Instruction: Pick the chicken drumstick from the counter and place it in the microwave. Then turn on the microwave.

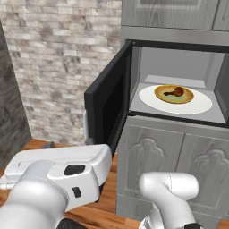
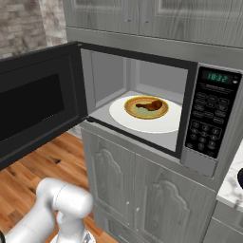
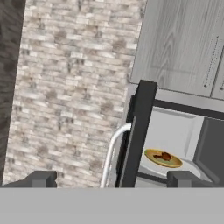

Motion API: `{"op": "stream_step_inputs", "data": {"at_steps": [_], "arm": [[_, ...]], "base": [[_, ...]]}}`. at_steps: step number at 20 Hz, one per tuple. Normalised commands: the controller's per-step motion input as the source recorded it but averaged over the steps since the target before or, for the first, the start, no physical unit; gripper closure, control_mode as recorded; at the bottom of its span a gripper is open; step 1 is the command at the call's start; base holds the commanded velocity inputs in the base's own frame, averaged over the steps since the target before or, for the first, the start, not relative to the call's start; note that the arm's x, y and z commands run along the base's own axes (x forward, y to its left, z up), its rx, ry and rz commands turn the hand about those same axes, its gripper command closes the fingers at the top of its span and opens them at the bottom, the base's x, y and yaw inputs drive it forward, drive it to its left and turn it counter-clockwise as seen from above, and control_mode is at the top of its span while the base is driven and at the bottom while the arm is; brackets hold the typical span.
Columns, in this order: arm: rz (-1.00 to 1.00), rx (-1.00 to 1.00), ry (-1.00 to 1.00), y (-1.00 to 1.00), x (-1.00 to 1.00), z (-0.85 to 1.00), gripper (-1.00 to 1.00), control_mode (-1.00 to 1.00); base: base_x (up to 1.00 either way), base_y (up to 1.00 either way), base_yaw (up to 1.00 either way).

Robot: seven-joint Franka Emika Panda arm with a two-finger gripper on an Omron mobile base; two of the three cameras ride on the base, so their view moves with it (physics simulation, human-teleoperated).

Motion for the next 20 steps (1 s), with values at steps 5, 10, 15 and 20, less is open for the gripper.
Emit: {"op": "stream_step_inputs", "data": {"at_steps": [5, 10, 15, 20], "arm": [[0.0, -0.02, -0.01, 0.12, 0.33, -0.17, -1.0, -1.0], [0.0, -0.07, -0.03, 0.26, 0.15, -0.25, -1.0, -1.0], [0.0, -0.06, -0.05, 0.28, 0.22, -0.23, -1.0, -1.0], [0.0, -0.02, -0.01, 0.19, 0.32, -0.12, -1.0, -1.0]], "base": [[0.0, 0.0, 0.0], [0.0, 0.0, 0.0], [0.0, 0.0, 0.0], [0.0, 0.0, 0.0]]}}
